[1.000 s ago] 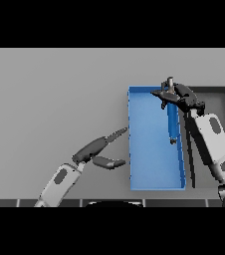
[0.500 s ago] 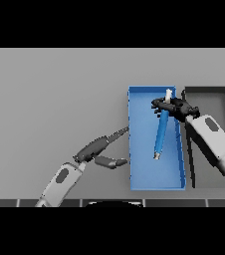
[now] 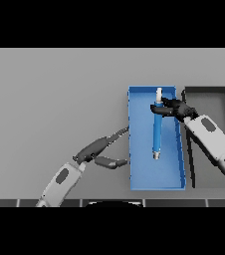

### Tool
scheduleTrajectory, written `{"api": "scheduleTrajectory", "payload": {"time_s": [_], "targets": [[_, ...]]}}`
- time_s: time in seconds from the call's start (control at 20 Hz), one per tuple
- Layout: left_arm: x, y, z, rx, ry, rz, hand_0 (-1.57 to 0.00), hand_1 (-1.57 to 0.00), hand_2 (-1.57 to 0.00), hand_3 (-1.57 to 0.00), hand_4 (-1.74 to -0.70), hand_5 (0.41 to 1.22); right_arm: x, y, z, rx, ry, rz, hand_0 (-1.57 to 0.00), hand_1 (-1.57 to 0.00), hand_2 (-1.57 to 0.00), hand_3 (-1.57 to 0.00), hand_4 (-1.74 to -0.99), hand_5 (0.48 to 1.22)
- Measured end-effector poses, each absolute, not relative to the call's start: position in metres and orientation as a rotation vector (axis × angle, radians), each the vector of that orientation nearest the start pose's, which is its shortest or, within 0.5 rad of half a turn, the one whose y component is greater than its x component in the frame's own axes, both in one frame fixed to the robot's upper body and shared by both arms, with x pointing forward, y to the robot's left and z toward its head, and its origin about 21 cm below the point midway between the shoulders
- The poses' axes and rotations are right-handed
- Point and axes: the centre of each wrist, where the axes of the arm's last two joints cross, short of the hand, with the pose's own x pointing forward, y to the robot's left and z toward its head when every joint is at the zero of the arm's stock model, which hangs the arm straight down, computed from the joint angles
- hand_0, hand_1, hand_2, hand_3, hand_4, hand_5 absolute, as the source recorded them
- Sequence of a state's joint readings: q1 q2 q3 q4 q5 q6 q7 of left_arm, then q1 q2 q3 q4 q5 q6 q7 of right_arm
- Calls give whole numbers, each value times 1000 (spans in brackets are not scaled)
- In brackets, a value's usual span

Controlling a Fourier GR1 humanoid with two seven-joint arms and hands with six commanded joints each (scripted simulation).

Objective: Pick up the blue pipe and place it into the blue bin.

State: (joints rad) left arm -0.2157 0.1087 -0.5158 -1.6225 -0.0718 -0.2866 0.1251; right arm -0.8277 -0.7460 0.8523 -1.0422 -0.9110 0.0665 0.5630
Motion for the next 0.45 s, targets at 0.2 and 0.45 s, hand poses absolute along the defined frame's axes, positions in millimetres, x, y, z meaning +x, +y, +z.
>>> {"api": "scheduleTrajectory", "payload": {"time_s": [0.2,0.45], "targets": [[254,116,49,-430,-1549,-911,1,1,1,1,-886,476,387,-257,96,48,-795,591,-167,-90,-29,-6,-1152,809],[248,110,52,-438,-1547,-908,1,1,1,1,-885,480,384,-256,97,43,-798,617,-212,-100,-24,-5,-1152,798]]}}
